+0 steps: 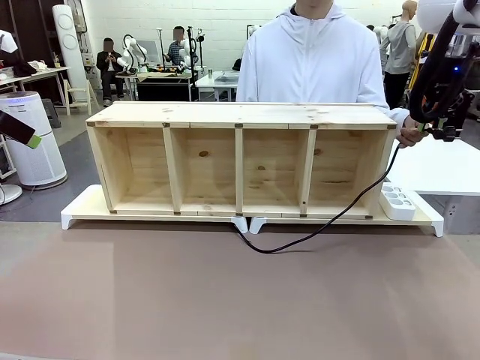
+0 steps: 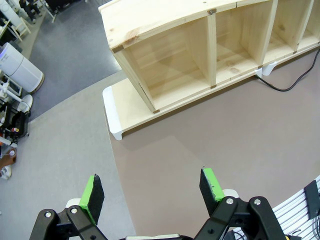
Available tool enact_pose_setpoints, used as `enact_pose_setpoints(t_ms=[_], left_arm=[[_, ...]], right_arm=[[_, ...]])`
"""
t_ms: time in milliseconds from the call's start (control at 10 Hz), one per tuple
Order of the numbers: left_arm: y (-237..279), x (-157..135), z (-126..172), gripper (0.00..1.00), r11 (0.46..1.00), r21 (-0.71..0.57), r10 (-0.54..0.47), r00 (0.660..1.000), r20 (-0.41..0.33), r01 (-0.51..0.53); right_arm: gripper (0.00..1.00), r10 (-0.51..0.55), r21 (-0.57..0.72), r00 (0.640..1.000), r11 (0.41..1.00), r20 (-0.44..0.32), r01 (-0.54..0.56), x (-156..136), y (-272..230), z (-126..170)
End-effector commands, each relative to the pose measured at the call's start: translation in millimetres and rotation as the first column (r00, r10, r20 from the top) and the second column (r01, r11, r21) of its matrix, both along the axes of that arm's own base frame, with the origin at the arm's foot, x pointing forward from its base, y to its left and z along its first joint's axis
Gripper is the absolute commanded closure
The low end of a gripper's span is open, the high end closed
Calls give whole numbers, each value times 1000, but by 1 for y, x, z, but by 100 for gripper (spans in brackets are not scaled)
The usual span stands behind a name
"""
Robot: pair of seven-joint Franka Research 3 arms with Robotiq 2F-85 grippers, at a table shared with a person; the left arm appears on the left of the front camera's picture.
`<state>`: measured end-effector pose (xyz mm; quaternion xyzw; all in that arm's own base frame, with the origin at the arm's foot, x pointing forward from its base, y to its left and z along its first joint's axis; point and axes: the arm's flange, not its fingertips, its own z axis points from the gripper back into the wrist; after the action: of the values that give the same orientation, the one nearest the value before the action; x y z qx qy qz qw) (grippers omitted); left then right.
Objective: Perform cable management.
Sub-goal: Release the Power Cable when the human grasps it.
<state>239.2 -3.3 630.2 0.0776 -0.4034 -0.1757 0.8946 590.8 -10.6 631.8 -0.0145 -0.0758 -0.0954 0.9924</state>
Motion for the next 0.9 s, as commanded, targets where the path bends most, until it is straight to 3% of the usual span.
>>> enact_pose_setpoints(t_ms=[0,100,200,300,400,500,600,700,800], left_arm=[[0,2,0,0,1000,1,1,1000,5,-1],[0,2,0,0,1000,1,1,1000,5,-1],[0,2,0,0,1000,1,1,1000,5,-1],[0,2,0,0,1000,1,1,1000,5,-1],[0,2,0,0,1000,1,1,1000,5,-1],[0,2,0,0,1000,1,1,1000,5,-1],[0,2,0,0,1000,1,1,1000,5,-1],[0,2,0,0,1000,1,1,1000,5,-1],[0,2,0,0,1000,1,1,1000,5,-1]], right_arm=[[64,14,-27,1000,1000,0,-14,0,1,2],[28,21,-29,1000,999,-4,-21,0,1,1],[44,25,-30,1000,999,-4,-25,0,2,1],[8,28,-31,1000,999,-1,-28,0,1,2],[24,32,-34,999,999,1,-32,-1,2,1],[0,34,-35,999,999,3,-34,-1,2,1],[4,35,-34,999,999,2,-34,-1,1,1],[0,36,-26,999,999,0,-36,0,1,1],[0,58,-29,997,998,56,-57,0,0,-1]])
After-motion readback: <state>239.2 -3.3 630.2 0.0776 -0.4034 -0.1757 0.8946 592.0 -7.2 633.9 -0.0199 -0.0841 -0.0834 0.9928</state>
